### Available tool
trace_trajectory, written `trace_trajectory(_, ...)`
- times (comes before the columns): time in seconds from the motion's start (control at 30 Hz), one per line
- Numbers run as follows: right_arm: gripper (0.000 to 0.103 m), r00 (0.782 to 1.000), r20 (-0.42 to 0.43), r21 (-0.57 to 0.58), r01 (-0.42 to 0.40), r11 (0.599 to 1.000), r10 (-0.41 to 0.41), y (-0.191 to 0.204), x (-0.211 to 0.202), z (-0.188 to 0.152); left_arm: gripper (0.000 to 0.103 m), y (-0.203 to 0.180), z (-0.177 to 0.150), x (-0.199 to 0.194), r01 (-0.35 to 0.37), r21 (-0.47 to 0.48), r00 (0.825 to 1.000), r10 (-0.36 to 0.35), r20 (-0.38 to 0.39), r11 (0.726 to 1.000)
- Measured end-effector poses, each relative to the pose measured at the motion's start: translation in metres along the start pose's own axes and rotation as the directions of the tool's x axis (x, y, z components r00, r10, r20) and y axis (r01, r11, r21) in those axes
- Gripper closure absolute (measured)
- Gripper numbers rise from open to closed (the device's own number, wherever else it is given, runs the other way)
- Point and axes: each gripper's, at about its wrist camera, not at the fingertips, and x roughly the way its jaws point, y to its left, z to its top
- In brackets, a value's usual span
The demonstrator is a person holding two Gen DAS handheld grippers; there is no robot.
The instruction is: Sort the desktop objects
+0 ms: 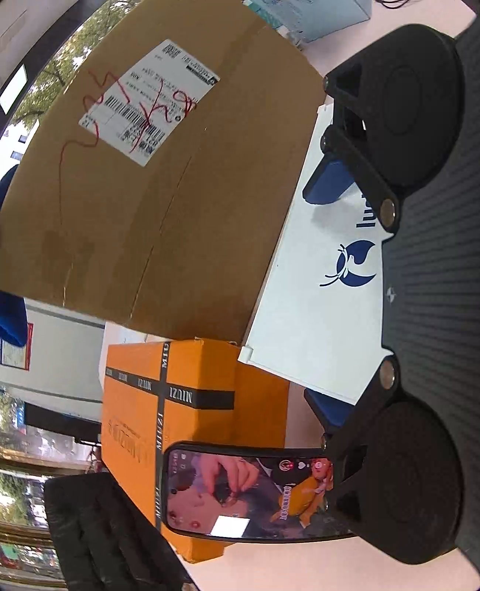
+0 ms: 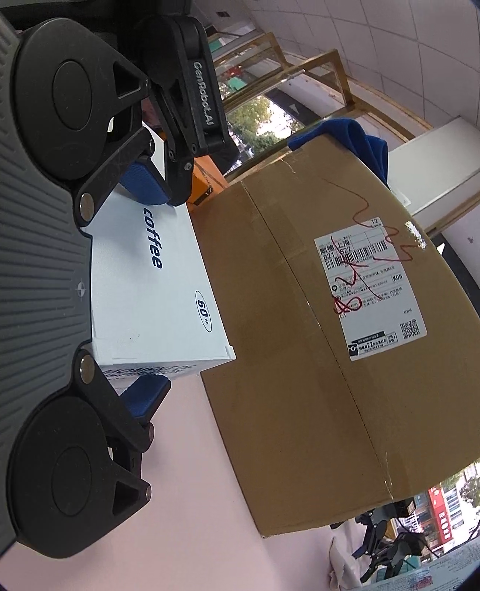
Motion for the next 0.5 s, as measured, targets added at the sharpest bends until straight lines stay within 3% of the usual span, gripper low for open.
trace_trajectory(0.17, 0.003, 1.000, 0.013, -0.077, -0.015, 0.997, 0.016, 0.005, -0.002, -0.008, 0.000, 0.003, -0.003, 0.006, -0.021, -0.036, 1.000, 0.021, 0.009, 0.999)
trace_trajectory(0.37, 0.000, 0.996, 0.063, 0.023, -0.058, 0.998, 0.056, -0.004, -0.013, -0.006, 0.000, 0.000, -0.006, 0.004, -0.037, -0.024, 0.999, 0.038, 0.038, 0.999)
trace_trajectory(0.5, 0.000, 0.985, 0.174, -0.051, 0.031, 0.998, -0.022, 0.007, -0.031, -0.006, 0.000, -0.007, -0.009, -0.003, -0.061, 0.029, 0.995, 0.058, 0.077, 0.998)
